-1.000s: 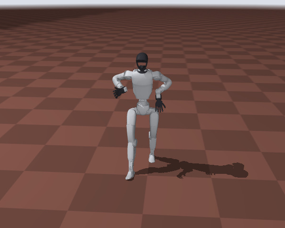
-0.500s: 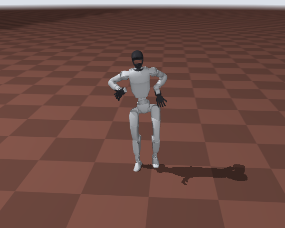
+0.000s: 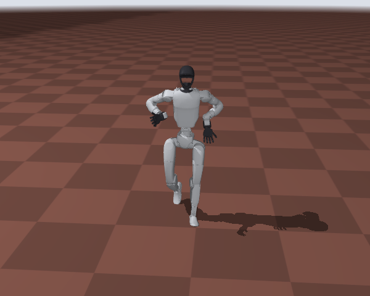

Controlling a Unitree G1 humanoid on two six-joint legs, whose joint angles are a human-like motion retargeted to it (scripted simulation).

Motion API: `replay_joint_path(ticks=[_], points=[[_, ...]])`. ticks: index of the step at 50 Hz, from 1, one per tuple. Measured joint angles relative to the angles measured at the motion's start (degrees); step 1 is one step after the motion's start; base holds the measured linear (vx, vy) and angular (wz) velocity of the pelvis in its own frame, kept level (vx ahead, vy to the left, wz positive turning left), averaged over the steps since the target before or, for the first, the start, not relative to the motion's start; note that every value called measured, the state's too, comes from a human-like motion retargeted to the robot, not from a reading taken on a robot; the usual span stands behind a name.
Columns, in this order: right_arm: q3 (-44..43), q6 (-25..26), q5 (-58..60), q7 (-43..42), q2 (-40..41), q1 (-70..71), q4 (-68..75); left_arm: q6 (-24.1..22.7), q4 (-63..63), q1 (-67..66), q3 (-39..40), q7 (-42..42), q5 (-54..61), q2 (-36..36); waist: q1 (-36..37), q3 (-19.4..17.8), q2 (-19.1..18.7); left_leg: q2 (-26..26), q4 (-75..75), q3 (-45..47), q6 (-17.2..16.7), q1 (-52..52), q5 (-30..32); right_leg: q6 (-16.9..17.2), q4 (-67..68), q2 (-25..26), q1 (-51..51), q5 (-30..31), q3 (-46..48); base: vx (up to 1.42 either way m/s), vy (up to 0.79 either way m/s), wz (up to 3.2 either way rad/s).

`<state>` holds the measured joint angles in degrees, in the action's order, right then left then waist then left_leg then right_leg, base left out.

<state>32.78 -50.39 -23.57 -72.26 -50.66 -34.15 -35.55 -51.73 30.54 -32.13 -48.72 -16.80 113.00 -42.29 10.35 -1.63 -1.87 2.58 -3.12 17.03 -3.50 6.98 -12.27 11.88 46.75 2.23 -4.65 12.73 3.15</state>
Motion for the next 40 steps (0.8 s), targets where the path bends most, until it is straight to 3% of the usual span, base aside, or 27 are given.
replay_joint_path(ticks=[5, 10, 13, 17, 20, 22, 25, 28, 30, 34, 37, 40], points=[[-2.49, 0.34, -1.97, -0.31, -0.9, -0.57, -1.75, 0.53, -0.34, 0.7, 0.04, -2.2, 0.0, -0.37, -4.49, -0.71, -1.87, 0.49, 2.56, -2.65, -1.34, -3.18, -3.88, -4.63, 9.78, -2.8, -13.32, -8.06, 4.1, 0.61, 0.11, 0.48], [-3.94, -0.22, -1.6, -0.01, -1.17, -1.86, -2.42, 0.66, -0.81, 0.34, 0.21, -1.34, 0.0, 0.38, -8.21, -2.37, -1.94, -1.56, 3.93, -5.43, -0.86, -6.78, -7.1, -5.82, -6.43, -5.87, -18.59, -13.01, 7.27, 0.56, 0.05, 0.62], [-4.58, 0.75, -0.96, 0.15, -1.69, -2.12, -2.41, 1.01, -0.97, 0.54, -0.06, -0.85, 0.0, 0.95, -11.03, -3.97, -0.09, -4.87, 4.88, -8.03, -0.69, -9.49, -9.13, -4.12, -27.43, -8.19, -16.95, -10.32, 9.1, 0.58, -0.02, 0.95], [-4.59, 2.68, -0.32, -1.03, -2.04, -1.12, -2.61, 0.02, -0.9, 0.6, -0.05, -1.94, 0.0, 1.44, -14.08, -6.95, 2.4, -7.39, 5.34, -10.94, -1.17, -15.68, -12.12, 2.64, -50.64, -9.2, -13.67, -7.55, 13.84, 0.66, -0.15, 0.74], [-3.56, 3.01, 0.45, -1.77, -1.88, 0.08, -2.77, -0.59, -0.98, 0.69, 0.11, -2.0, 0.0, 1.08, -13.83, -6.98, 2.35, -4.8, 5.07, -10.11, -3.18, -18.89, -13.0, 3.12, -51.75, -4.99, -16.57, -10.83, 15.8, 0.65, -0.36, -0.02], [-3.28, 3.47, 0.72, -2.1, -1.77, 0.67, -2.8, -0.68, -1.11, 0.86, 0.02, -2.41, 0.0, 1.0, -14.19, -6.13, 2.18, -4.79, 5.3, -11.2, -2.85, -20.65, -12.88, 3.12, -51.75, -4.04, -16.1, -9.34, 14.14, 0.74, -0.13, 0.27], [-3.26, 4.04, 1.38, -2.32, -1.79, 1.01, -2.97, -0.65, -1.49, 1.16, -0.09, -2.76, 0.0, 1.08, -15.19, -4.82, 2.47, -6.59, 7.05, -14.46, -1.16, -23.27, -11.03, 3.12, -51.75, -5.25, -12.68, -5.66, 10.1, 0.8, 0.0, 0.48], [-3.07, 2.11, 2.18, -2.93, -1.77, 0.53, -2.92, -0.73, -1.84, 0.85, 0.07, -1.92, 0.0, 1.03, -15.01, -3.71, 3.51, -9.37, 13.4, -16.44, 0.92, -23.72, -4.67, 2.29, -51.75, -8.69, -7.48, -7.09, 8.29, 0.81, -0.01, 0.21], [-2.54, -0.59, 2.79, -3.48, -1.79, 0.33, -2.47, -0.5, -2.26, 0.73, 0.16, -0.59, 0.0, 0.86, -14.0, -3.22, 4.91, -10.84, 22.6, -15.73, 2.05, -20.86, 1.26, 0.7, -51.75, -10.53, -3.91, -9.73, 7.65, 0.77, -0.18, -0.13], [-0.77, -4.98, 1.26, -2.71, -1.99, 0.27, -1.63, 0.51, -2.15, -0.06, 0.77, 1.5, 0.0, 0.07, -11.83, -0.67, 7.06, -10.85, 50.23, -11.06, 5.1, -3.89, 9.14, -0.83, -50.06, -12.78, -1.39, -14.09, 6.54, 0.67, -0.2, -0.1], [0.66, -5.67, -2.05, -1.27, -1.65, 0.48, -1.14, 0.66, -1.56, -0.76, 1.44, 1.17, 0.0, -0.02, -9.06, 0.18, 8.48, -9.66, 61.42, -7.25, 8.56, 6.91, 7.54, -0.17, -48.68, -13.38, -0.66, -16.0, 4.9, 0.6, -0.16, -0.41], [1.73, -6.07, -3.67, 0.11, -1.14, 0.83, -0.4, 0.29, -0.92, -1.3, 2.05, 1.7, 0.0, -0.18, -5.99, 0.3, 10.06, -9.84, 61.7, -5.01, 11.12, 14.07, 2.42, 1.52, -47.27, -13.93, 0.09, -17.7, 2.7, 0.58, -0.12, -0.63]])
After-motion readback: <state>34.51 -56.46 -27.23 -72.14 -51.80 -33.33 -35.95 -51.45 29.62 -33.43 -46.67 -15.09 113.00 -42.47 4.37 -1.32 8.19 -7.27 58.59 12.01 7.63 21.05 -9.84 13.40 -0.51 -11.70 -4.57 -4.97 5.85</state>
